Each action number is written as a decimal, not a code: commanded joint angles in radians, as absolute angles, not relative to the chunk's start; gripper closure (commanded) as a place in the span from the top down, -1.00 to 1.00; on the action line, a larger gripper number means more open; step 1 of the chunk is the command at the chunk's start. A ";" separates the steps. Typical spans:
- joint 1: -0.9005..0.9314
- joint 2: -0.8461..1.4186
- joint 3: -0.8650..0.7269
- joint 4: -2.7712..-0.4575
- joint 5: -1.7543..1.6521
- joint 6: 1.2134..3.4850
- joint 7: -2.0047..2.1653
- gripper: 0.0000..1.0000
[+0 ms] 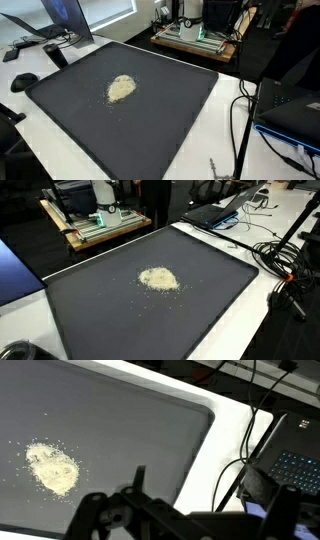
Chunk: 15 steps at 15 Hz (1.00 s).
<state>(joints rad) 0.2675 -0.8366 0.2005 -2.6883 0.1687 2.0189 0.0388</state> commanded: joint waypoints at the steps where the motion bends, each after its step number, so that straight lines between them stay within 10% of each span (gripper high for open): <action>1: 0.267 -0.836 0.201 -2.686 0.169 2.016 0.039 1.00; 15: 0.167 -0.609 0.199 -2.565 0.120 2.131 0.068 1.00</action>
<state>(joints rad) 0.2142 -0.7628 0.1970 -2.6612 0.1603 2.1009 0.0429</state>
